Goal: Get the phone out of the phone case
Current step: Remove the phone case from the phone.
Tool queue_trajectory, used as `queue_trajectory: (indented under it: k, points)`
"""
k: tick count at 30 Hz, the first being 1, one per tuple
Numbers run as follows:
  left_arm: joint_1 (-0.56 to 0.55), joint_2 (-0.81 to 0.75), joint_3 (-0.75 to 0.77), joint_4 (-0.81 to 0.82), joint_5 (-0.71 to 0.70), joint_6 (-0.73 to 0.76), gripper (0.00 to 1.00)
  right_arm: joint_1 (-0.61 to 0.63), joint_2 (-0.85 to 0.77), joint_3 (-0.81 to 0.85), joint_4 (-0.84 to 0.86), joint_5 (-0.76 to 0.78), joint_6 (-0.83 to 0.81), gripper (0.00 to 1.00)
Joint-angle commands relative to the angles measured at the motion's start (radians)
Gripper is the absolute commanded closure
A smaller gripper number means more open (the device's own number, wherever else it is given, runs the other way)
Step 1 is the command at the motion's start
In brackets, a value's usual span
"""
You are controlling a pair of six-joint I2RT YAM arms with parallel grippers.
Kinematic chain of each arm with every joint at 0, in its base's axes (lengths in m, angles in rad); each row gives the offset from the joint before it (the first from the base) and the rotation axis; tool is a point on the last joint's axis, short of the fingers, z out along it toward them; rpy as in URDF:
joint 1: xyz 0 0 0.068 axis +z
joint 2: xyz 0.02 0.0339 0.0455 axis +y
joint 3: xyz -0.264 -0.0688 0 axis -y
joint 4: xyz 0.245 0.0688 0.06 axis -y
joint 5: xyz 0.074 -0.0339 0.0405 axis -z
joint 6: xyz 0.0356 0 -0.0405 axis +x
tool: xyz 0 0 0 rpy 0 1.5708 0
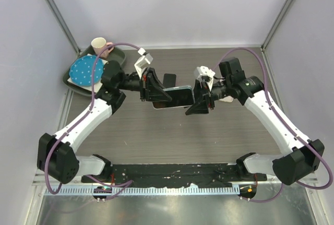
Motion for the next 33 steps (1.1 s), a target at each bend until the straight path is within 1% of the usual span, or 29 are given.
queue_trajectory:
  k: [1, 2, 3, 4, 6, 7, 13, 17, 19, 21, 22, 24, 25, 26, 27, 28, 29, 33]
  points:
    - [0.043, 0.020, -0.052, 0.620, 0.007, -0.489, 1.00, 0.007, -0.045, 0.034, 0.029, -0.032, -0.037, 0.58]
    - [0.043, 0.023, -0.017, 0.454, 0.022, -0.402, 1.00, 0.011, -0.054, 0.039, 0.029, -0.021, -0.045, 0.58]
    - [0.043, -0.005, 0.008, 0.313, 0.010, -0.284, 1.00, 0.014, -0.062, 0.048, 0.026, -0.010, -0.045, 0.58]
    - [0.044, -0.022, 0.001, 0.206, -0.007, -0.209, 1.00, 0.014, -0.065, 0.057, 0.013, -0.004, -0.050, 0.59]
    - [0.043, -0.013, -0.025, 0.269, -0.013, -0.276, 1.00, 0.016, -0.059, 0.085, -0.013, -0.002, -0.079, 0.60]
    - [0.043, -0.008, -0.038, 0.347, -0.021, -0.307, 1.00, 0.019, -0.056, 0.089, -0.014, 0.004, -0.074, 0.61]
    - [0.041, -0.013, -0.036, 0.325, -0.016, -0.311, 1.00, 0.037, -0.042, 0.109, -0.012, 0.100, -0.048, 0.59]
    - [0.043, -0.016, -0.041, 0.324, -0.002, -0.312, 1.00, 0.039, -0.037, 0.121, -0.014, 0.146, -0.039, 0.62]
    - [0.043, -0.017, -0.047, 0.319, 0.004, -0.311, 1.00, 0.039, -0.027, 0.132, -0.036, 0.145, -0.042, 0.64]
    - [0.044, -0.022, -0.050, 0.313, 0.007, -0.304, 1.00, 0.039, -0.017, 0.154, -0.073, 0.140, -0.093, 0.70]
    - [0.046, -0.023, -0.050, 0.305, 0.010, -0.303, 1.00, 0.039, -0.011, 0.164, -0.128, 0.139, -0.119, 0.71]
    - [0.048, -0.023, -0.050, 0.297, 0.010, -0.300, 1.00, 0.039, -0.002, 0.195, -0.194, 0.137, -0.223, 0.76]
    - [0.048, -0.025, -0.049, 0.294, 0.010, -0.301, 1.00, 0.037, 0.012, 0.206, -0.264, 0.137, -0.255, 0.76]
    - [0.048, -0.022, -0.049, 0.291, 0.012, -0.303, 1.00, 0.039, 0.016, 0.218, -0.294, 0.136, -0.289, 0.77]
    - [0.048, -0.020, -0.045, 0.290, 0.012, -0.303, 1.00, 0.039, 0.024, 0.239, -0.329, 0.134, -0.359, 0.80]
    - [0.046, -0.019, -0.047, 0.288, 0.012, -0.304, 1.00, 0.042, 0.035, 0.252, -0.399, 0.134, -0.405, 0.82]
    - [0.046, -0.016, -0.045, 0.288, 0.012, -0.306, 1.00, 0.046, 0.038, 0.261, -0.418, 0.140, -0.422, 0.85]
    - [0.048, -0.006, -0.045, 0.281, 0.009, -0.306, 1.00, 0.091, 0.043, 0.310, -0.492, 0.188, -0.496, 0.87]
